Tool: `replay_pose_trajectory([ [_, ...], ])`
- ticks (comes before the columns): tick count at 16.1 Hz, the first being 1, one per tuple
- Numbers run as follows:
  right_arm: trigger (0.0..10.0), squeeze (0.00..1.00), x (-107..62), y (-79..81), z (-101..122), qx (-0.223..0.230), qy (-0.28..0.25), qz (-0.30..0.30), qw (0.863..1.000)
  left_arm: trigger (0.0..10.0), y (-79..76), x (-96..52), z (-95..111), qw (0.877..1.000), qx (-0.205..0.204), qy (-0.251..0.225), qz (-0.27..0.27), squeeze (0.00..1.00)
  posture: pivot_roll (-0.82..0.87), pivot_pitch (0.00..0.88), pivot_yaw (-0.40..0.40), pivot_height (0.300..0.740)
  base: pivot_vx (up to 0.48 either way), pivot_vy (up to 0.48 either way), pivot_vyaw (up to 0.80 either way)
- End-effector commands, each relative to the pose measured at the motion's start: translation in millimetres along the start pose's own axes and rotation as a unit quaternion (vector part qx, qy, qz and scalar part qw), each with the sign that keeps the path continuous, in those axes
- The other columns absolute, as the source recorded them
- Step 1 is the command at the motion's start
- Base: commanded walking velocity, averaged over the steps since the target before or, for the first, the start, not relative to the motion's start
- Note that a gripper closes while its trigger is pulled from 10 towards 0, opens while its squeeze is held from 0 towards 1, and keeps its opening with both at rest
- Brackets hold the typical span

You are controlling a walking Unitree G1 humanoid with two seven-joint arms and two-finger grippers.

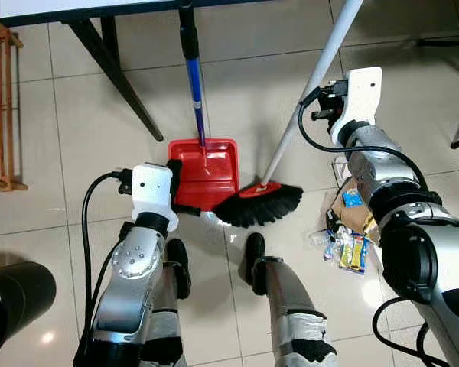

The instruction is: Sweep floor

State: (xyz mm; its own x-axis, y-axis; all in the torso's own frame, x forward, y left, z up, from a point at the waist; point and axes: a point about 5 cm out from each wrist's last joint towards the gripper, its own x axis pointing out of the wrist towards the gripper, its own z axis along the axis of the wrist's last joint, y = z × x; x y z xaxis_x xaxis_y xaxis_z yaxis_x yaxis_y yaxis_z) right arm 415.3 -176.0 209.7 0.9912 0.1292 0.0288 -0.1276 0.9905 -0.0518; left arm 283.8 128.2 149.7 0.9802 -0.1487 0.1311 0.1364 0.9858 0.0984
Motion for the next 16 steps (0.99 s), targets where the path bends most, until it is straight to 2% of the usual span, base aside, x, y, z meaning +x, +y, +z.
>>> replay_pose_trajectory([
  [1,10.0,1.00,-2.4,0.3,-11.3,0.021,0.022,-0.001,1.000,10.0,-3.6,-8.7,-10.7,1.000,-0.004,0.028,0.001,0.00,0.16,0.743,-0.084,0.740,0.000,0.000,0.00],
  [12,10.0,1.00,-2.9,1.5,-14.8,0.033,0.028,-0.002,0.999,10.0,-7.2,-8.9,-11.6,0.999,-0.008,0.033,-0.004,0.00,0.16,0.735,-0.072,0.740,0.000,0.000,0.00],
  [13,10.0,1.00,-4.0,-5.7,-17.3,0.098,0.036,-0.039,0.994,10.0,-10.2,-5.5,-10.2,0.999,-0.012,0.032,-0.011,0.00,0.16,0.728,-0.054,0.740,0.000,0.000,0.00],
  [14,10.0,1.00,-4.4,-7.8,-18.7,0.119,0.041,-0.052,0.991,10.0,-11.9,-4.0,-9.8,0.999,-0.014,0.031,-0.016,0.00,0.16,0.729,-0.052,0.740,0.000,0.000,0.00],
  [16,10.0,1.00,-6.2,-8.9,-23.8,0.049,0.060,-0.048,0.996,10.0,-13.7,-4.1,-10.6,0.999,-0.015,0.032,-0.020,0.00,0.16,0.725,-0.047,0.740,0.000,0.000,0.00],
])
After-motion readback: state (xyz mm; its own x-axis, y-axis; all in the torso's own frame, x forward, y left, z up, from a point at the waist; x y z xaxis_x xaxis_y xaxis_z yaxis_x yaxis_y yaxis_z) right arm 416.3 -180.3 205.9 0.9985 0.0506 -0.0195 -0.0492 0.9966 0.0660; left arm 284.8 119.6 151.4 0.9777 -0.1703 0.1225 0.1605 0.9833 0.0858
